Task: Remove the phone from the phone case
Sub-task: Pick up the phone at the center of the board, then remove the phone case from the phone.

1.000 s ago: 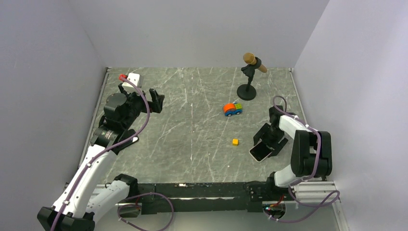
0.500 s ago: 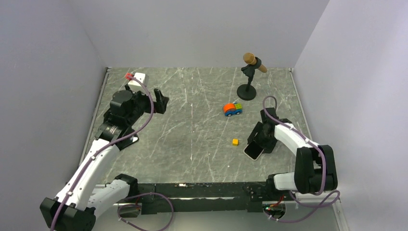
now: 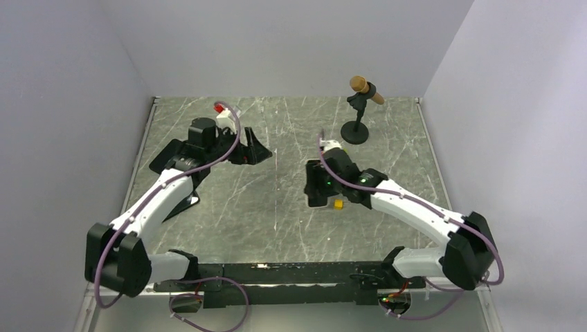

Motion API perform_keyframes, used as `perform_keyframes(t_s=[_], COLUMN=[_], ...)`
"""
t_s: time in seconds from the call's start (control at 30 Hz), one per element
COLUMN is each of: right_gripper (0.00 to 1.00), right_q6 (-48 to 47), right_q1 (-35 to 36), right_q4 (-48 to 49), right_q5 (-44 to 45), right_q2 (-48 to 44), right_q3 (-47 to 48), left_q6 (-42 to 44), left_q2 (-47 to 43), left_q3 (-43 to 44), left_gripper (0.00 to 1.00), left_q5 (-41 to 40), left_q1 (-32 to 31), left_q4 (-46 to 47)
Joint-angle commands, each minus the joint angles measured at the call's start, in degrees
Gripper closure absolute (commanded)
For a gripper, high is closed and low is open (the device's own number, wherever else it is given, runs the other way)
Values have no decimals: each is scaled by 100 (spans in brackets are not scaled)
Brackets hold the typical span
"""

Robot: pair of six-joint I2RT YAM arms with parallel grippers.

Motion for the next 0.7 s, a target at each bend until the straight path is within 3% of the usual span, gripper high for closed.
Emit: perform_keyframes(t_s=[0.0,0.1,0.27,0.37,0.53,0.67], right_gripper=[100,100,100,100,100,100], right_q6=[-182,-72,-72,-69,-79,-12], right_q1=[626,857,1121,1205,1250,1274], right_q4=[1017,1224,1361,1435,1598,1626], right_q5=[-124,-137,103,212,283,297], right_q2=[670,1216,1810,1878,1756,1772], right_q3=[691,1123,1566,1649,1602,1624], left_q6=[-610,-792,-1009,-1013,-986,-1163], left_q2=[446,614,814,931,1090,1091], left_q3=[267,174,77,99,178,29], left_gripper=[6,13,14,18,35,33], left_q5=[1260,1387,1406,1327,1134,1252], left_q1=[31,31,23,-14,-40,-65], left_q4=[491,663,852,729,312,595])
